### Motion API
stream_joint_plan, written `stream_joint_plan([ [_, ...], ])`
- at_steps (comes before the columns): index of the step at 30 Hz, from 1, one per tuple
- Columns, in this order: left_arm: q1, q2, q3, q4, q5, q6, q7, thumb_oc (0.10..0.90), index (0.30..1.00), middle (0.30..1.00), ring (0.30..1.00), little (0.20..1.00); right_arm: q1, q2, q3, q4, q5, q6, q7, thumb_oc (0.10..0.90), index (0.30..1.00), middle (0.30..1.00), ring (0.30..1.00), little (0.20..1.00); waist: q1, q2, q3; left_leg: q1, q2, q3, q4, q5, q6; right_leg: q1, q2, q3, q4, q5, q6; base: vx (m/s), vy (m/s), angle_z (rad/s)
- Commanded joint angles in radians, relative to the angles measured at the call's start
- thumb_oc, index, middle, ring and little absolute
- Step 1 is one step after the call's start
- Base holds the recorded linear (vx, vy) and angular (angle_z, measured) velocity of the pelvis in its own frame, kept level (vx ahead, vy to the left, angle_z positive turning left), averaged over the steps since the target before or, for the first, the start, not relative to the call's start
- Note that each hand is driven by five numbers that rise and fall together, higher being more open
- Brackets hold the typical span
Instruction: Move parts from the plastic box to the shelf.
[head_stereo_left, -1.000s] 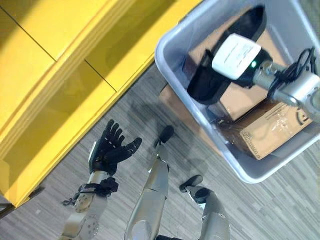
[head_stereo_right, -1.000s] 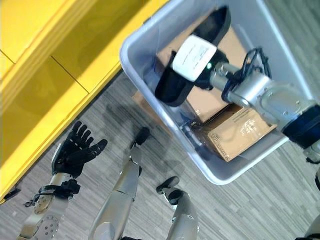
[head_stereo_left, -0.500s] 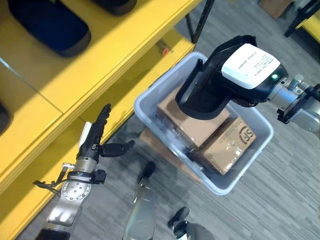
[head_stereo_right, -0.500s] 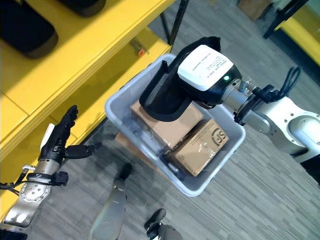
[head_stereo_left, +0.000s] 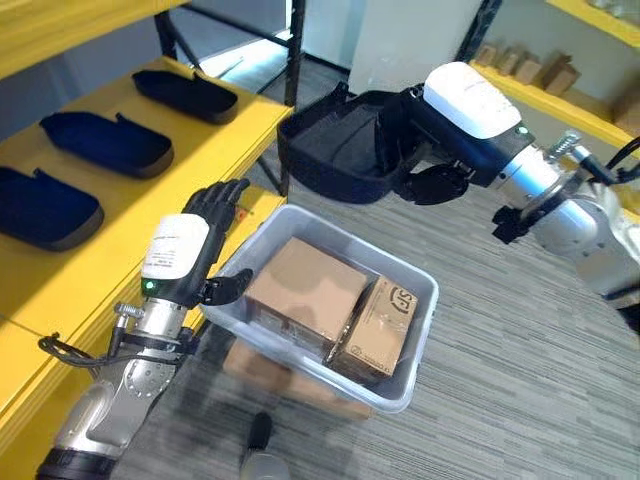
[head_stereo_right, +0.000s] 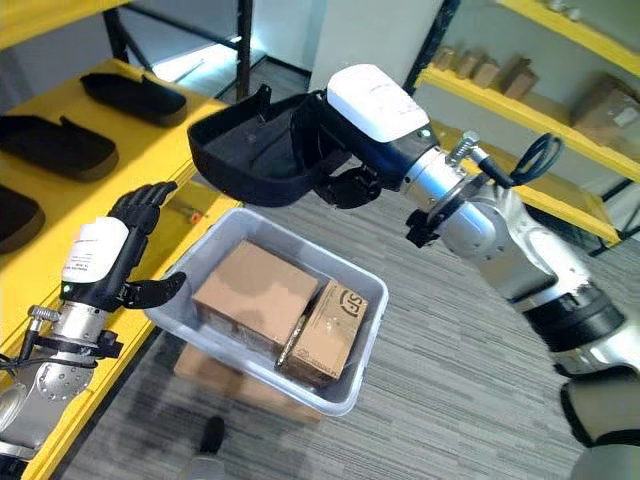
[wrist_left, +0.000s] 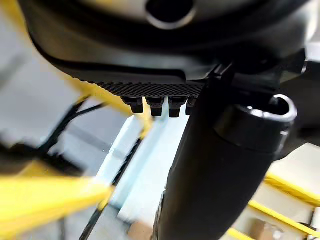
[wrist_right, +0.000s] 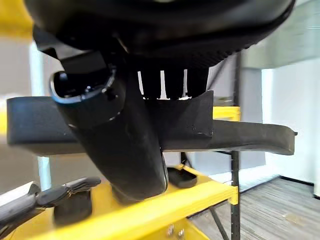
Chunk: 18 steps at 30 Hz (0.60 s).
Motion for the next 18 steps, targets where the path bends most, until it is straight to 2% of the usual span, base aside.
stream_joint_plan([
  [1, -0.125, 0.051, -0.030, -0.043, 0.080, -0.042, 0.130, 0.900, 1.000, 1.000, 1.000, 1.000, -0.162, 0.064, -0.065, 0.098, 0.110, 0.013, -0.120, 0.400, 0.300, 0.300, 0.300, 0.300, 0.002, 0.028, -0.155, 0.128, 0.116, 0.084, -0.005, -0.153, -0.032, -0.058, -0.046, -0.005, 0.004, 0.075, 0.061, 0.00, 0.021, -0.23],
  [8, -0.153, 0.045, -0.032, -0.055, 0.166, -0.017, 0.180, 0.900, 1.000, 1.000, 1.000, 1.000, -0.219, 0.128, -0.035, 0.167, 0.126, 0.020, -0.128, 0.400, 0.300, 0.300, 0.300, 0.300, -0.015, 0.053, -0.168, 0.163, 0.122, 0.108, -0.006, -0.161, -0.028, -0.054, -0.040, 0.038, 0.004, 0.069, 0.053, -0.01, 0.008, -0.16],
  [18, -0.131, -0.022, 0.012, -0.090, 0.205, 0.007, 0.234, 0.900, 1.000, 1.000, 1.000, 1.000, -0.224, 0.137, -0.039, 0.246, 0.106, 0.028, -0.155, 0.400, 0.300, 0.300, 0.300, 0.300, -0.019, 0.056, -0.171, 0.174, 0.128, 0.106, 0.000, -0.164, -0.027, -0.035, -0.030, 0.045, 0.005, 0.056, 0.041, 0.01, -0.005, -0.04],
])
